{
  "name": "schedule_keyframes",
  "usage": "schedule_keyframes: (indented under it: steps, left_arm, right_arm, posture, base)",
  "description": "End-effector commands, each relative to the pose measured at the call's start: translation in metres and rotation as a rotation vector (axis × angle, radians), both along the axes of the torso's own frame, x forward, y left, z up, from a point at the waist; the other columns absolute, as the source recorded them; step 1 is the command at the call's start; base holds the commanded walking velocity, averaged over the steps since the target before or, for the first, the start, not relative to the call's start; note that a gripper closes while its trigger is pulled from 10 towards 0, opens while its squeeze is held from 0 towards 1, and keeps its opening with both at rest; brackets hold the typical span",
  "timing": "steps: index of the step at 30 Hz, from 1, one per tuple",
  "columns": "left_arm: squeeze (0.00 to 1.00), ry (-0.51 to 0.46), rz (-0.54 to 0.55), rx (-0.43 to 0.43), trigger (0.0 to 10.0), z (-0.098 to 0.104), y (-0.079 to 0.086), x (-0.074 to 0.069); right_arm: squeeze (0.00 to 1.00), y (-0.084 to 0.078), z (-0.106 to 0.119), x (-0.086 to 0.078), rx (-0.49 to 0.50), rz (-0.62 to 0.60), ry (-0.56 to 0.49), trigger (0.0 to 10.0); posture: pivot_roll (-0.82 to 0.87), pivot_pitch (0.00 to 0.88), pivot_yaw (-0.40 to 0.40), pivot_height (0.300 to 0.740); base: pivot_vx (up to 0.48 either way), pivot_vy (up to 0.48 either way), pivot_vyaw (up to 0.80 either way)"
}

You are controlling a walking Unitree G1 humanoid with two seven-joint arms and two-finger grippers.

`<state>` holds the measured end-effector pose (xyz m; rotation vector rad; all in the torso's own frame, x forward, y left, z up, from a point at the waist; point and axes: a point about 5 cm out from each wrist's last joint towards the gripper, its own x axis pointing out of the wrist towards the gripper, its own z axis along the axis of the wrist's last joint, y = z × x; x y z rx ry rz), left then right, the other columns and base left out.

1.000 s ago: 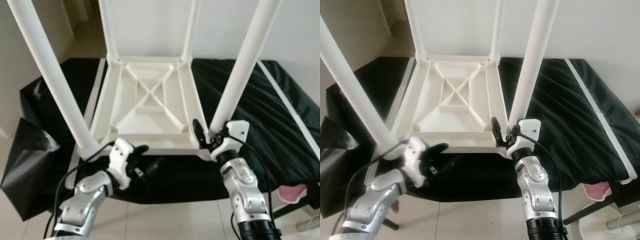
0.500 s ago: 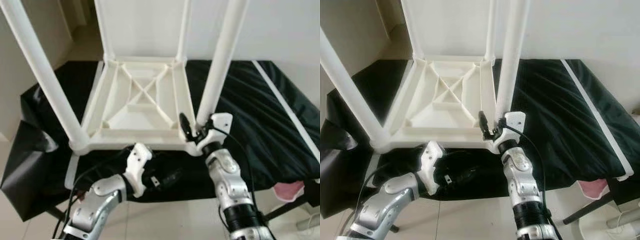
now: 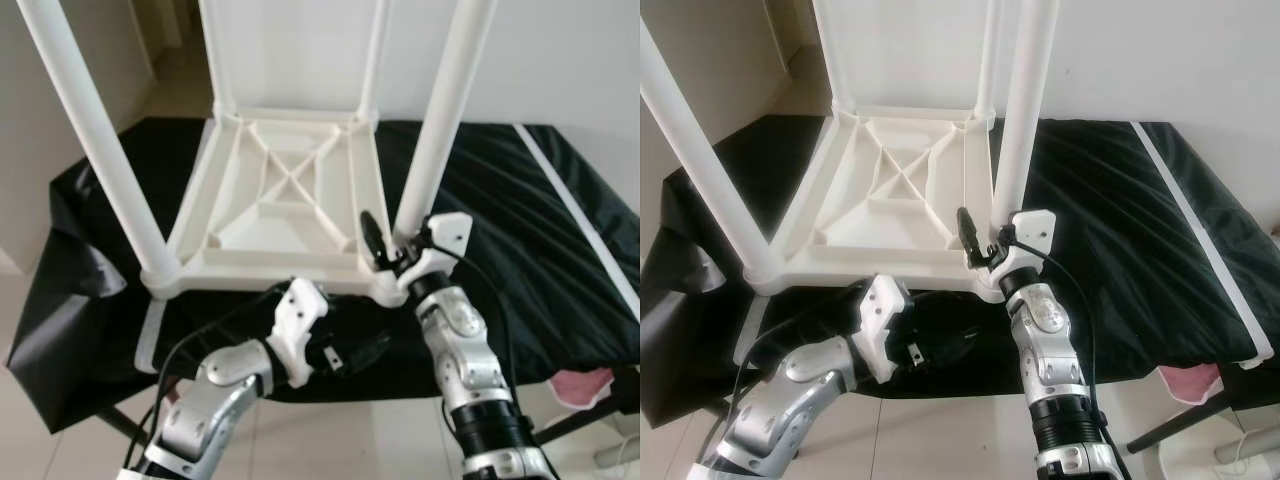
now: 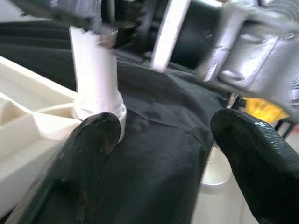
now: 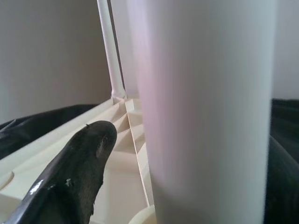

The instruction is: Building children table

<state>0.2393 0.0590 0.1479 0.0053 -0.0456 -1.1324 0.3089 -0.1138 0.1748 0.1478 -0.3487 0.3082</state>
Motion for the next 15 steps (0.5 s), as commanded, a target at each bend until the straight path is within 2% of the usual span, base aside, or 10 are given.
schedule_keyframes:
  steps: [1, 4, 14, 15]
  left_arm:
    - [0.00, -0.022, 0.066, 0.024, 10.0, -0.001, 0.001, 0.005]
    - [0.00, -0.039, 0.054, 0.037, 10.0, 0.000, 0.002, 0.006]
    - [0.00, -0.046, 0.036, 0.046, 10.0, -0.002, 0.000, 0.007]
    - [0.00, -0.052, 0.034, 0.046, 10.0, -0.001, -0.001, 0.006]
  right_arm:
    - [0.00, 0.001, 0.009, -0.004, 0.006, -0.007, -0.024, 10.0]
    - [0.00, 0.000, 0.028, -0.005, 0.017, -0.049, -0.065, 10.0]
    - [0.00, 0.004, 0.053, -0.005, 0.011, -0.120, -0.103, 10.0]
    - [0.00, 0.007, 0.062, -0.004, 0.017, -0.140, -0.115, 10.0]
  posture:
    - [0.00, 0.000, -0.043, 0.740]
    - [-0.01, 0.000, -0.040, 0.740]
    - [-0.02, 0.000, -0.036, 0.740]
    - [-0.02, 0.000, -0.037, 0.740]
  base:
    - [0.000, 0.000, 0.00]
    - [0.000, 0.000, 0.00]
    - [0.000, 0.000, 0.00]
    - [0.000, 0.000, 0.00]
